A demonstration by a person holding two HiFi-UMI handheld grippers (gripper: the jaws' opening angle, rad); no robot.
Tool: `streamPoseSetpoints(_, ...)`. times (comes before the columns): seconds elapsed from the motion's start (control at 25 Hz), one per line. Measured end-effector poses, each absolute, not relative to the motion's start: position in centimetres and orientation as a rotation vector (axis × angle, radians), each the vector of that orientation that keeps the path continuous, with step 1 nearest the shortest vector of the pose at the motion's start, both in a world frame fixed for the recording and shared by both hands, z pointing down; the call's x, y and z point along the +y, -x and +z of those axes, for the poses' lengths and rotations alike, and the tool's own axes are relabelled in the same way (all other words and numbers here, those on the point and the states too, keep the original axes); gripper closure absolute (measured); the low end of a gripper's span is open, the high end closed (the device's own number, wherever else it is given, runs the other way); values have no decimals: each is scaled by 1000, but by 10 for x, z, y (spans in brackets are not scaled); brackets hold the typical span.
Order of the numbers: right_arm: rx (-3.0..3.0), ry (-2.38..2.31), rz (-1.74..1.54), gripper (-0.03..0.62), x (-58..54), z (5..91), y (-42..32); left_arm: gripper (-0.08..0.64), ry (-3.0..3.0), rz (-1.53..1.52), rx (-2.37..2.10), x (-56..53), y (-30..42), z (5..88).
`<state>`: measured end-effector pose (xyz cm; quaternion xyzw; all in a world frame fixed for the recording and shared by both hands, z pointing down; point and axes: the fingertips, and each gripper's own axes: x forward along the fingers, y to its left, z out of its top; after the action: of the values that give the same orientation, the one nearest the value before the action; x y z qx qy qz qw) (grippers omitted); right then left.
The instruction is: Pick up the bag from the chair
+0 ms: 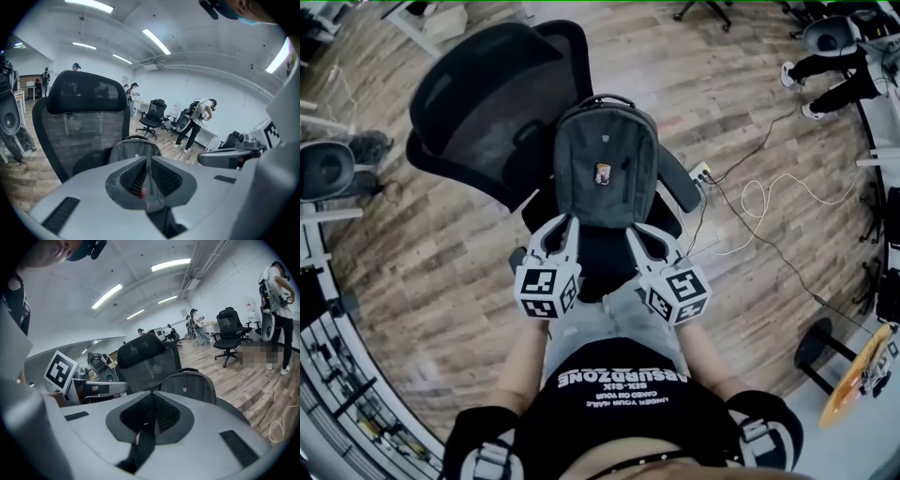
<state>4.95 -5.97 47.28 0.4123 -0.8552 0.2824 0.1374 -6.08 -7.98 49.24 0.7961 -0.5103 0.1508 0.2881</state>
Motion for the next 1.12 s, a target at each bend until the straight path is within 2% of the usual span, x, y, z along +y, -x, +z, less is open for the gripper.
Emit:
streamPoseSetpoints(0.52, -2381, -1273, 809, 579, -109, 510, -73, 444, -2062, 457, -1354, -117, 57, 544)
streamPoseSetpoints(0.64, -2363, -1279, 812, 540, -118, 520, -77, 413, -2073, 450, -1340, -127, 55, 549)
streamPoseSetpoints(0.92, -2325, -1305, 781, 491, -147, 536, -84, 367, -2089, 517, -1345, -149, 59, 569)
streamPoseSetpoints(1.12, -2280, -1351, 733, 483, -165, 545, -91, 362, -2098, 550, -1351, -167, 65, 578)
